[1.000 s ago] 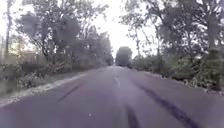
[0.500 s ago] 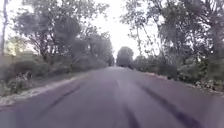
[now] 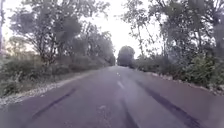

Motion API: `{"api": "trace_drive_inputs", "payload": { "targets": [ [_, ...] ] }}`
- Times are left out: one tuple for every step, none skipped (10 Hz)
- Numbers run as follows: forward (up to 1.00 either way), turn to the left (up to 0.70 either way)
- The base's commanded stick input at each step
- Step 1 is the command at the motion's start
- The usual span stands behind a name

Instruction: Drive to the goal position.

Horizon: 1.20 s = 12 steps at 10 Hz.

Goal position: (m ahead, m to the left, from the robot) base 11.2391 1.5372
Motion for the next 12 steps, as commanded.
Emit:
{"api": "trace_drive_inputs", "payload": {
  "targets": [
    [1.0, 0.0],
    [1.0, 0.0],
    [1.0, 0.0],
    [1.0, 0.0],
    [1.0, 0.0],
    [1.0, 0.0],
    [1.0, 0.0],
    [1.0, 0.0],
    [1.0, 0.0],
    [1.0, 0.0],
    [1.0, 0.0],
    [1.0, 0.0]
  ]
}}
